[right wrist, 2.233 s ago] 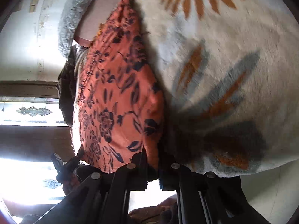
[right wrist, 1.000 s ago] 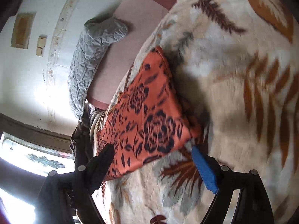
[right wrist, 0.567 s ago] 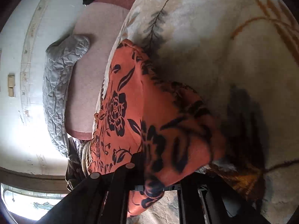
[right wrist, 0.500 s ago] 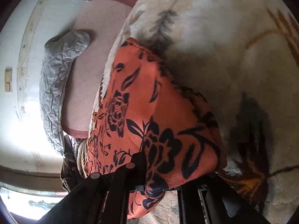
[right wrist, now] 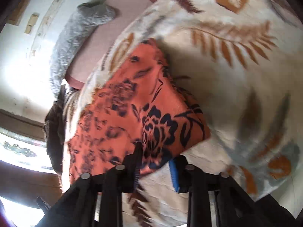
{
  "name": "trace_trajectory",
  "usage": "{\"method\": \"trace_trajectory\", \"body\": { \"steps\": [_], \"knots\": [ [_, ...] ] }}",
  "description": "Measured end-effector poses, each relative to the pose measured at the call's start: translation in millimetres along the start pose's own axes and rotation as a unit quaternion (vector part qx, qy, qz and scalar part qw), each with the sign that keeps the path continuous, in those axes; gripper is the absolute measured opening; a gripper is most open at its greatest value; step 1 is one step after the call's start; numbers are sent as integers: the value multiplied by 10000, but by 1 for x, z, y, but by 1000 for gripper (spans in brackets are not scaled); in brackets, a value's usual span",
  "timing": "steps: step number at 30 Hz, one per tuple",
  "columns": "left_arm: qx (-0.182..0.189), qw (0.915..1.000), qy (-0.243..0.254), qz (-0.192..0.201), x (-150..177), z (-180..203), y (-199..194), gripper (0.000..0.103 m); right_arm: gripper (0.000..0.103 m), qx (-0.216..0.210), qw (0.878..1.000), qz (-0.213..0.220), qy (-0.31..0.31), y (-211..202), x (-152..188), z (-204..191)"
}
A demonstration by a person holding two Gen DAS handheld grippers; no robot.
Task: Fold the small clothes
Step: 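Lift the hem with both grippers and fold it toward the collar, then lower the folded hem onto the shirt and open both grippers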
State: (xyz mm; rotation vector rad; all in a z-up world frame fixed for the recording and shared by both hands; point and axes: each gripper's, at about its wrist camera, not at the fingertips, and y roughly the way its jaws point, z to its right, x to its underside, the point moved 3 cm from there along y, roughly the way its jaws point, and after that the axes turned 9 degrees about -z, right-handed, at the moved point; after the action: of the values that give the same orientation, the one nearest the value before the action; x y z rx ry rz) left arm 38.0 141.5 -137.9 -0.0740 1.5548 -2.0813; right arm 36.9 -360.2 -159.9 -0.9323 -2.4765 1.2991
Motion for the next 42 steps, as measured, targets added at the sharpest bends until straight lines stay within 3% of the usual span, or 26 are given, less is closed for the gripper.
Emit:
{"method": "trace_trajectory", "body": {
  "steps": [1,2,4,8,10,13,15,17,22,23,24,25,26,28,31,34,36,38,42],
  "knots": [
    [145,9999,-25,-60,1,-8,-3,34,58,-185,9996,-6,223,-4,4,18],
    [146,9999,-30,0,-2,-13,-10,36,58,-487,9982,45,354,-12,6,30],
    [-148,9994,184,272,-15,-12,-27,40,62,-253,9988,268,314,-33,2,37],
    [-21,9956,801,483,-57,24,-32,50,62,-128,9980,511,-340,-55,-35,15],
    [47,9931,1101,408,-83,48,-14,56,62,-55,9962,386,-782,-43,-62,-4],
    [-268,9872,1553,236,-116,78,25,56,62,149,9943,176,-1042,-12,-107,-24],
    [-469,9876,1496,79,-131,84,44,56,62,311,9936,202,-1071,4,-134,-32],
    [-288,9888,1463,-41,-142,89,56,56,62,217,9945,61,-1021,18,-152,-33],
    [-333,9879,1515,-95,-156,101,78,56,60,318,9928,-110,-1146,46,-174,-44],
    [-330,9873,1549,-133,-156,103,81,55,59,311,9923,-158,-1191,51,-177,-46],
    [-340,9866,1591,-131,-157,105,84,41,46,322,9916,-222,-1232,56,-179,-48],
    [-437,9858,1615,-137,-158,106,87,25,21,430,9907,-280,-1257,61,-181,-50],
    [-551,9852,1616,-178,-159,107,91,6,16,596,9897,-288,-1270,63,-182,-51],
    [-475,9874,1508,-80,-162,106,85,5,9,792,9860,-150,-1458,59,-179,-60],
    [-394,9866,1510,480,-157,107,50,4,6,968,9797,179,-1748,39,-172,-79],
    [-133,9841,1502,943,-137,104,6,4,6,820,9732,593,-2063,7,-162,-104],
    [-223,9810,1549,1147,-131,102,-3,4,6,783,9688,709,-2240,-1,-159,-116],
    [-388,9811,1567,1068,-137,100,13,4,6,885,9688,614,-2231,11,-167,-117],
    [-797,9862,1427,256,-159,90,85,8,10,1113,9765,167,-1838,63,-188,-82]
  ]
}}
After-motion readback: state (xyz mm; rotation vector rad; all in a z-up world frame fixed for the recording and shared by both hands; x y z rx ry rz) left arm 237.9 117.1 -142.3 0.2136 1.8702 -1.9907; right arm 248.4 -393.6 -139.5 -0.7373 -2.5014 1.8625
